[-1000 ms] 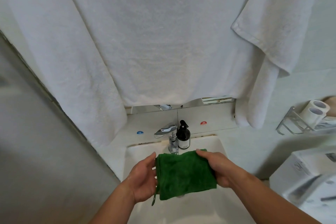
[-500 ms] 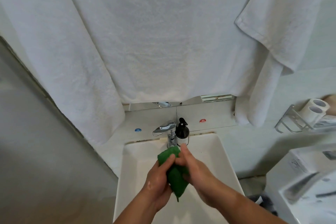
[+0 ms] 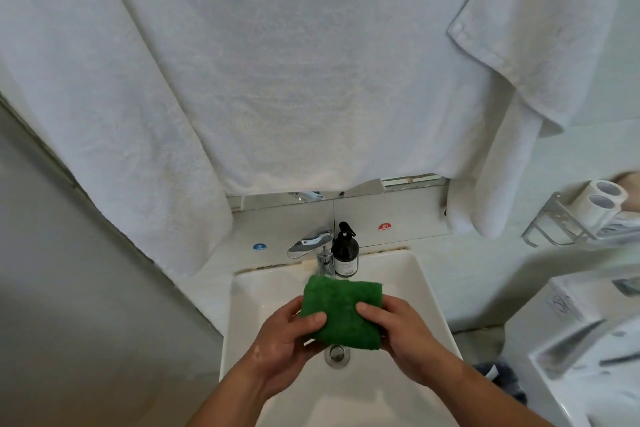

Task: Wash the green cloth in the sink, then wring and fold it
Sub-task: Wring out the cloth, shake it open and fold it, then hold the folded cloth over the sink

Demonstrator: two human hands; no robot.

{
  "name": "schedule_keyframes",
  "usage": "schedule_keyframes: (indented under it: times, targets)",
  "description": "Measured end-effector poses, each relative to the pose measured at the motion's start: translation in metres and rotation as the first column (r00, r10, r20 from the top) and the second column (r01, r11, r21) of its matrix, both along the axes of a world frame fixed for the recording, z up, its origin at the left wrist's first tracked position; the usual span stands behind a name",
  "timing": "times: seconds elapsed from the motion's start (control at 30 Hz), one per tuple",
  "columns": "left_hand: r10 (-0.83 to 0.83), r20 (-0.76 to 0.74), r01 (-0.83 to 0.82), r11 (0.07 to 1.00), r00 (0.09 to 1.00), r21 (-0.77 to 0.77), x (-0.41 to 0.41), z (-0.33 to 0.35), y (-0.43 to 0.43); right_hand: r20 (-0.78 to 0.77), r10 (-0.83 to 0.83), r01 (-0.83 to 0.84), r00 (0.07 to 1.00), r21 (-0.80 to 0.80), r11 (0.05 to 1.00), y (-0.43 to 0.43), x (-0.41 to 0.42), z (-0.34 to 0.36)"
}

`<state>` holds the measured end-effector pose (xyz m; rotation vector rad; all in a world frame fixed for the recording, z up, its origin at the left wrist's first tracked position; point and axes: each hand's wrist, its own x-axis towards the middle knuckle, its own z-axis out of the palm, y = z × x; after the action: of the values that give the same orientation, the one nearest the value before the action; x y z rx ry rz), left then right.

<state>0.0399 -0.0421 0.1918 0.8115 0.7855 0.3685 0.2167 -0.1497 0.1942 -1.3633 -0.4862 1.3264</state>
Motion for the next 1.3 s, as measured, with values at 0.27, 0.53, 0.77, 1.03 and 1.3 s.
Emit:
schedule_keyframes:
  times: [0.27,0.53,0.77,1.03,1.3]
  targets:
    - [-0.001,-0.136,0.003,1.000,0.991,0.011,-0.006,-0.014,-0.010,-0.013,0.061,-0.062,0.998,-0.032,0.998,-0.005,-0.007,-0.021]
    - [0.006,-0.198,-0.004,1.000,0.980,0.008,-0.006,-0.013,-0.012,0.124,0.006,0.004,0.992,-0.078,0.997,-0.006,-0.011,-0.035]
    - [0.034,-0.193,-0.039,0.999,0.981,-0.023,0.001,-0.012,-0.007,0.000,-0.078,0.078,0.997,-0.063,0.995,-0.002,-0.010,-0.034]
    - [-0.171,-0.177,0.164,0.985,0.969,-0.056,0.015,-0.032,-0.007,0.019,-0.190,0.191,0.982,-0.167,0.967,-0.025,0.001,-0.041]
    - [-0.272,-0.114,0.258,0.958,0.955,-0.126,0.114,-0.040,-0.060,-0.043,-0.434,0.418,0.900,-0.203,0.886,-0.097,0.075,-0.045]
